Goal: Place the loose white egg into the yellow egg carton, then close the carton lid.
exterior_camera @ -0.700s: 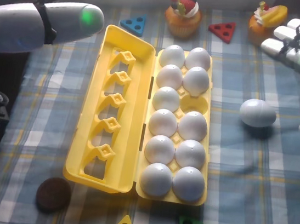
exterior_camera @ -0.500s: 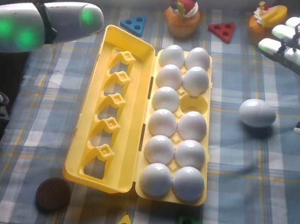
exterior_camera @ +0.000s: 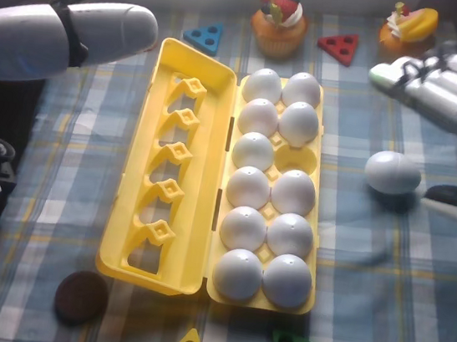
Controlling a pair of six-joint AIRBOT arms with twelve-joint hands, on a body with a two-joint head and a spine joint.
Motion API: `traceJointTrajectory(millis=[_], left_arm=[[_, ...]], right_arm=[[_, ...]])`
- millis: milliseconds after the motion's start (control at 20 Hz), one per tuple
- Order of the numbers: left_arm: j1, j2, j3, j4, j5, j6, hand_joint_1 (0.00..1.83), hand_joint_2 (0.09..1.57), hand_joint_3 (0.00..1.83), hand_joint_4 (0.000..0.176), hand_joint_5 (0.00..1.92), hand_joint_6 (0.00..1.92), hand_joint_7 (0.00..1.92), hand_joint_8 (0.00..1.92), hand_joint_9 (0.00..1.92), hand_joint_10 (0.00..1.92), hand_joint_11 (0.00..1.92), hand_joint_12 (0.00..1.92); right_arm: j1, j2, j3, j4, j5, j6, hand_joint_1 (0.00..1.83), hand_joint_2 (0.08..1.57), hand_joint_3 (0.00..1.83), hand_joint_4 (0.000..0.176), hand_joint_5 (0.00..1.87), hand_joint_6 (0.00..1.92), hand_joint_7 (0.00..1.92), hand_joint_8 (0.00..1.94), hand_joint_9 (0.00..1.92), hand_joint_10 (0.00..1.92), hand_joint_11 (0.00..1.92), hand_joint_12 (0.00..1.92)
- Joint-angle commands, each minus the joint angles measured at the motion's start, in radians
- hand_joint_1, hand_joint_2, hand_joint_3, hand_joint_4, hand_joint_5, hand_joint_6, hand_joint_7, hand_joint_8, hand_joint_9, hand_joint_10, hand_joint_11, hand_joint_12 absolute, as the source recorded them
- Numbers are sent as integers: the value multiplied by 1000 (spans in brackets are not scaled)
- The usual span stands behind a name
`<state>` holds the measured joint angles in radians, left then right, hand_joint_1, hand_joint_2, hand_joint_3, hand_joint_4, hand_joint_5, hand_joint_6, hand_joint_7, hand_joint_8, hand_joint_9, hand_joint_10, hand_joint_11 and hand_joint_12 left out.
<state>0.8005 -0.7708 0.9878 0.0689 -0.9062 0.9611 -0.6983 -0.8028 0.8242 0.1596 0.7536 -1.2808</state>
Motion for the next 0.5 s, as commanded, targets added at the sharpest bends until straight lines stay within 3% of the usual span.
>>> traceJointTrajectory(millis=[0, 50, 150, 250, 300, 350, 450], left_arm=[[-11, -1, -2, -24, -124, -6, 467, 1267, 5, 49, 20, 7, 0, 0, 0, 0, 0, 0], [-10, -1, -3, -27, -124, -6, 468, 1267, 5, 59, 3, 1, 0, 0, 0, 0, 0, 0], [-8, 0, -3, -29, -124, -6, 496, 1264, 2, 38, 21, 8, 0, 0, 0, 0, 3, 1], [-7, 0, -3, -30, -123, -6, 496, 1264, 2, 39, 27, 10, 0, 0, 0, 0, 0, 0], [-7, 0, -3, -31, -123, -6, 476, 1271, 5, 32, 23, 7, 0, 0, 0, 0, 0, 0], [-7, 0, -3, -31, -123, -6, 464, 1272, 5, 24, 28, 8, 0, 0, 0, 0, 0, 0], [-7, 0, -3, -31, -123, -6, 513, 1272, 2, 28, 30, 7, 0, 0, 0, 0, 0, 0]], right_arm=[[4, -8, 7, 13, 120, 0, 850, 1179, 3, 0, 0, 0, 189, 27, 0, 829, 0, 1699], [-7, -38, 19, 40, 125, 0, 845, 1187, 5, 0, 0, 0, 168, 17, 0, 801, 0, 1704], [-21, -63, 36, 76, 131, 0, 878, 1180, 1, 0, 0, 0, 170, 16, 0, 849, 0, 1751], [-32, -81, 53, 103, 130, 0, 911, 1185, 3, 0, 27, 12, 217, 37, 0, 964, 0, 1799], [-38, -85, 62, 116, 130, 0, 914, 1188, 3, 0, 48, 21, 232, 45, 0, 1002, 0, 1782], [-40, -88, 68, 123, 130, 0, 930, 1193, 5, 0, 52, 24, 220, 40, 0, 978, 0, 1765], [-40, -92, 79, 128, 122, 0, 956, 1193, 2, 0, 37, 15, 192, 23, 0, 864, 0, 1689]])
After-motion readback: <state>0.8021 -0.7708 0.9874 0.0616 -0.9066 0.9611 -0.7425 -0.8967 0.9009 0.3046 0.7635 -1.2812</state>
